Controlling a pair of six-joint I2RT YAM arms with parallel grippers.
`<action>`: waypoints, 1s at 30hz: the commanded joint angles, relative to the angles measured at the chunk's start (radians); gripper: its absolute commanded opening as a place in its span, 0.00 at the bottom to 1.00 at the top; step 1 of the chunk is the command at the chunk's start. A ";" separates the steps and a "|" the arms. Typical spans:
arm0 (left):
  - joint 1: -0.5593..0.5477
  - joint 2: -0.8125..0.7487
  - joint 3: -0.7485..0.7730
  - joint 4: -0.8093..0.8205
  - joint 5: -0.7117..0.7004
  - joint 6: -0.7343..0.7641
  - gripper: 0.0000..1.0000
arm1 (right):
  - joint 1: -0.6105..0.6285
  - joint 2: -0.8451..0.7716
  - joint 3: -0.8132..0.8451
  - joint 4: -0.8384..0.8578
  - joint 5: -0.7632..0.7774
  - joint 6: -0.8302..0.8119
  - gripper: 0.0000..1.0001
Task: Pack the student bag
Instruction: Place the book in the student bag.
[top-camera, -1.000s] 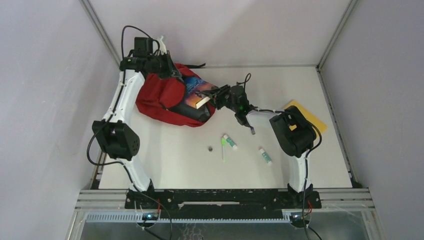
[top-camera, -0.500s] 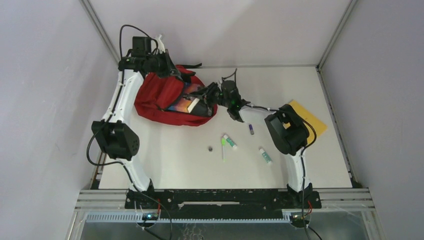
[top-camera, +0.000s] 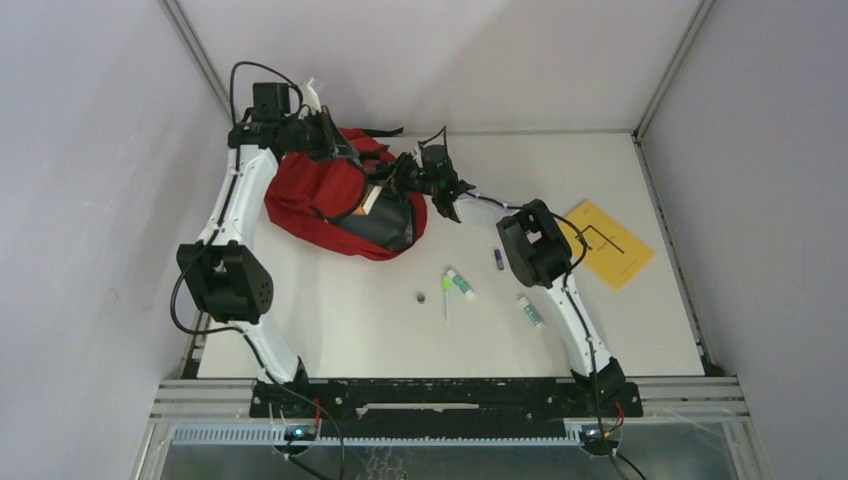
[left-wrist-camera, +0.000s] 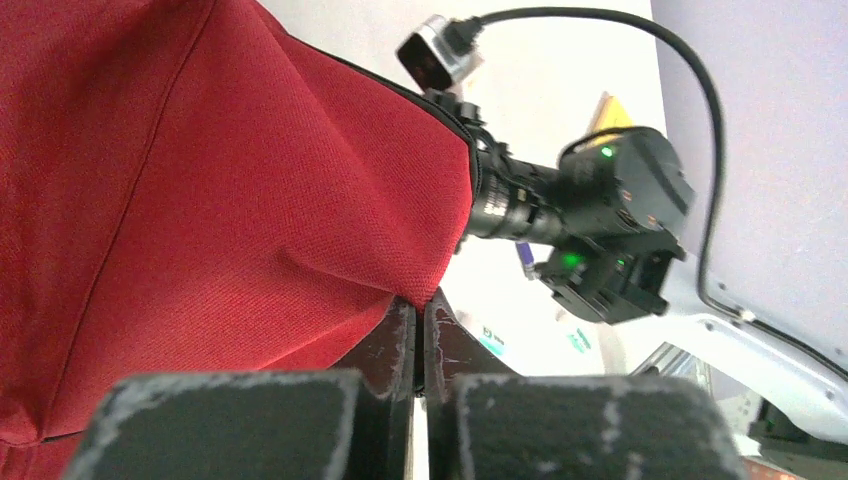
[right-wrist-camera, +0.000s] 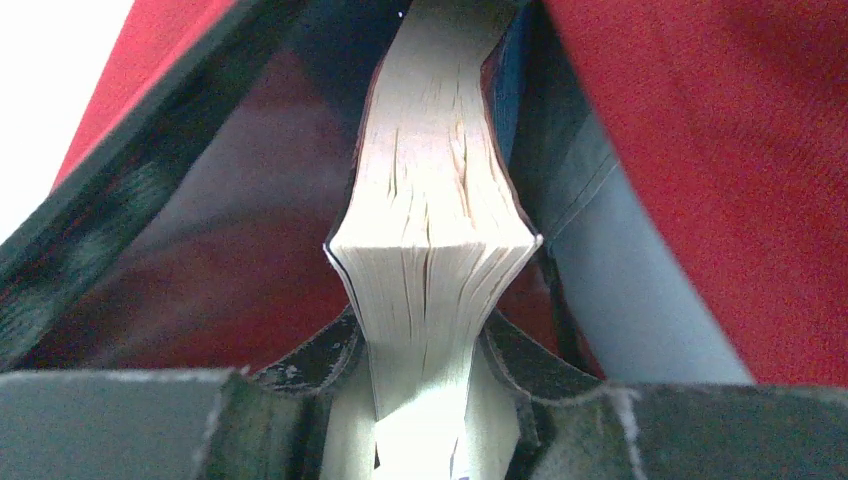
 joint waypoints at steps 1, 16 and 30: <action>-0.003 -0.066 -0.007 0.074 0.118 0.006 0.00 | -0.017 0.014 0.182 0.150 -0.068 -0.005 0.00; 0.028 -0.099 -0.071 0.128 0.025 -0.049 0.00 | -0.016 0.004 0.225 -0.203 -0.055 -0.148 0.97; 0.049 -0.123 -0.154 0.206 -0.017 -0.099 0.00 | -0.020 -0.311 -0.046 -0.455 -0.005 -0.377 0.96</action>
